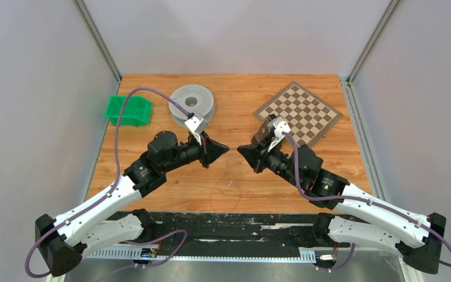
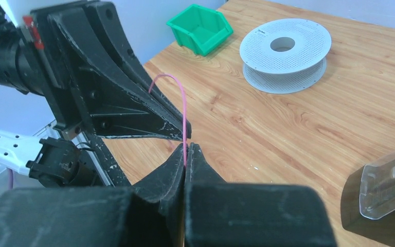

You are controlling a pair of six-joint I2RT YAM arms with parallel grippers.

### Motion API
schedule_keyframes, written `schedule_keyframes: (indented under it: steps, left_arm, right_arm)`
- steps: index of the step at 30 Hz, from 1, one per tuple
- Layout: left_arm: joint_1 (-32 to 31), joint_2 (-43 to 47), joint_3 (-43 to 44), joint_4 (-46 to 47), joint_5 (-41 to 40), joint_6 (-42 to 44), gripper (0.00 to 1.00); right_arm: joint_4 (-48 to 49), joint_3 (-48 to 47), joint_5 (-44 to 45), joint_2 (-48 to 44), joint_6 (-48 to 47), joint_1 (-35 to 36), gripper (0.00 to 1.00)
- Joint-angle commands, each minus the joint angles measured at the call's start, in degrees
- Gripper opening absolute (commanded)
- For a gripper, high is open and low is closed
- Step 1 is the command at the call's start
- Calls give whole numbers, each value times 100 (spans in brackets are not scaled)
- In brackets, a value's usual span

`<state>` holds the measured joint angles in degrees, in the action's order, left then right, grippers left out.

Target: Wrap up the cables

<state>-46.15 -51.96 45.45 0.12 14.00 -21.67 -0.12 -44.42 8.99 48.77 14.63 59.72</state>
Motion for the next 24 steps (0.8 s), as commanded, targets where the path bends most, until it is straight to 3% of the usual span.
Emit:
schedule_keyframes:
  steps: [1, 7, 12, 16, 19, 24]
  left_arm:
    - [-31, 15, -150, 433, 1, 109, 4]
    - [-32, -87, -350, 259, 181, 1032, 0]
    - [-34, -73, -667, 722, 453, 1365, 0]
    - [-43, -161, -836, 801, 77, 1651, 0]
    - [-39, -213, -802, 647, -3, 1893, 16]
    - [-43, -257, -709, 381, -123, 1706, 22]
  right_arm:
    - [201, -193, 328, -44, 165, -15, 0]
    - [210, -288, 358, 194, -3, -17, 0]
    - [210, -320, 256, 449, 91, -15, 0]
    - [187, -493, 324, 485, 2, -23, 0]
    - [74, -616, 383, 431, -147, -51, 0]
    - [34, -545, 311, 222, -292, -176, 0]
